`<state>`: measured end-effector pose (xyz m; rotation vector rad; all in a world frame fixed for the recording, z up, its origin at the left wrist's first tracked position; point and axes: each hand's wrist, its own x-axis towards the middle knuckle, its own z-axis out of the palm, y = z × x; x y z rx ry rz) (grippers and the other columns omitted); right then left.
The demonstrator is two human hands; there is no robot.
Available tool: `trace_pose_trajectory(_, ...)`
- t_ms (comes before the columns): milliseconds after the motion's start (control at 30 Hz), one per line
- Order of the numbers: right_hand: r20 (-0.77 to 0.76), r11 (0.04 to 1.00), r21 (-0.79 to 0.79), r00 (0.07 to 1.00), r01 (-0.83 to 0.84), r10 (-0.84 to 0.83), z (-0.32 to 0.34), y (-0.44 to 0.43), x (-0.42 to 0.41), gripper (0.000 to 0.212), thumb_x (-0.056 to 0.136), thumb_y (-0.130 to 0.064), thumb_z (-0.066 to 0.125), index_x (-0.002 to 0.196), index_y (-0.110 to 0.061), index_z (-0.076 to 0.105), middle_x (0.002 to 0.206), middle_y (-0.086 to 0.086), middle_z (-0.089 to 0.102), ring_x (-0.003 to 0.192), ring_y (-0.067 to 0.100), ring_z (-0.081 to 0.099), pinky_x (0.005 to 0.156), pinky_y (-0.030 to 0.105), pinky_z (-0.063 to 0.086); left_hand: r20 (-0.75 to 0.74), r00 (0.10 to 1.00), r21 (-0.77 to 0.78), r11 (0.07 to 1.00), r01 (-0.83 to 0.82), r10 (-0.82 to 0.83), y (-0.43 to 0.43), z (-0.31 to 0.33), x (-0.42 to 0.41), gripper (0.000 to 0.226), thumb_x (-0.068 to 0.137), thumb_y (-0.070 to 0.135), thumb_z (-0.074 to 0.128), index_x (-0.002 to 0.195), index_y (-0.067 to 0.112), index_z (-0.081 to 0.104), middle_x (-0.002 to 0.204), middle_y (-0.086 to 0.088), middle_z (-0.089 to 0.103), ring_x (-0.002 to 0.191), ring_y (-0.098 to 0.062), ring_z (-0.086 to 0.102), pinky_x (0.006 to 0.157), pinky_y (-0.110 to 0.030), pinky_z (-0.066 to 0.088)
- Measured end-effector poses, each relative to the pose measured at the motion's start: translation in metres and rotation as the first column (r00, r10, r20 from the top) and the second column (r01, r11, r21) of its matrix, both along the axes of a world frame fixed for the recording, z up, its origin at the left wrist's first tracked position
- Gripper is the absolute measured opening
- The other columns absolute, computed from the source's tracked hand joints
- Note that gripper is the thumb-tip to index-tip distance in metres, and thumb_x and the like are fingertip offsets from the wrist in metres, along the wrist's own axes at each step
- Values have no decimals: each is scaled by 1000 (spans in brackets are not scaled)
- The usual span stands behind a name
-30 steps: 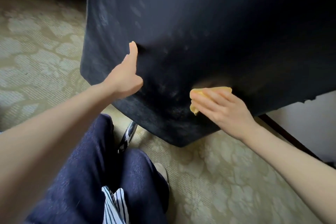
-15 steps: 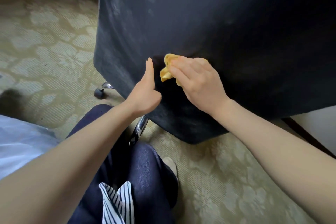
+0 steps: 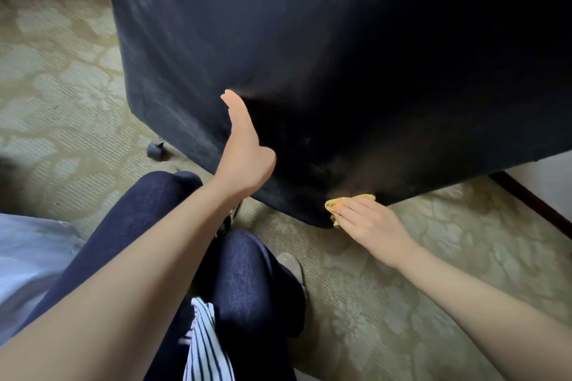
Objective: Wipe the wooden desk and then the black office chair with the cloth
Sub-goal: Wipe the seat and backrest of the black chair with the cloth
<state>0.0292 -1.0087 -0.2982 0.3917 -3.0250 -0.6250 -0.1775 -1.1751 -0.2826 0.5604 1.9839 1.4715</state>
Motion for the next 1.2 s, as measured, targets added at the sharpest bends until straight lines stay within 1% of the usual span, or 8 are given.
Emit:
trace_pose_trajectory(133,25,934,-213,957,287,-289,17,-4,31,51,43,8,89,90,-6,75,95,5,73,89,24,69,79,37,55,3,999,-34,999,-42,42,-9,3,6,101,78,-3,41,144,36,-25,112,4,53,67,-8,50,51,-6,36)
trace_pose_trajectory(333,-137,821,-511,919,253,-368,62,-31,43,47,65,13,77,107,-6,71,114,4,67,107,23,62,92,39,48,-10,995,50,993,-103,104,-19,8,47,71,80,6,53,146,16,29,146,-4,39,132,-17,38,110,-38,32)
trace_pose_trajectory(533,-258,534,-825,720,182,-644,86,-87,15,44,71,2,77,111,-10,64,113,-4,57,105,-5,51,90,8,40,212,940,234,948,216,-267,-37,31,96,27,88,36,61,114,28,65,111,8,68,102,-2,60,85,-19,42)
trace_pose_trajectory(667,-134,218,-974,625,60,-769,90,-118,-5,33,74,-12,78,98,-23,58,106,-8,57,105,0,59,85,19,50,183,969,340,936,95,-165,-52,48,93,14,89,26,61,100,23,69,93,7,72,85,1,63,70,-10,44)
trace_pose_trajectory(800,98,-196,-977,641,-84,-761,89,-141,-19,16,81,-17,71,95,-19,63,93,-3,70,90,9,68,74,23,55,160,983,325,945,28,-85,-70,60,75,11,90,13,59,93,17,68,86,4,69,81,-3,61,68,-12,46)
trace_pose_trajectory(967,225,-364,-923,591,-124,-774,84,-149,-27,12,92,-23,57,94,-17,67,91,1,71,89,13,67,75,26,52,176,980,362,932,23,-92,-92,71,47,11,92,7,52,94,9,63,100,-15,67,100,-28,62,91,-39,48)
trace_pose_trajectory(1100,355,-561,-784,549,-266,-757,85,-144,-27,20,96,-24,51,102,-13,66,103,7,70,100,16,65,87,30,50,173,977,415,909,45,-128,-101,75,34,12,94,10,50,98,9,61,105,-15,68,104,-27,64,91,-36,49)
trace_pose_trajectory(1200,385,-506,-815,391,-280,-836,83,-139,-21,19,97,-27,51,99,-18,67,101,3,70,100,16,65,86,31,51,189,980,451,892,-24,-69,-105,77,23,12,95,13,50,94,16,62,99,-10,68,104,-28,63,96,-45,46)
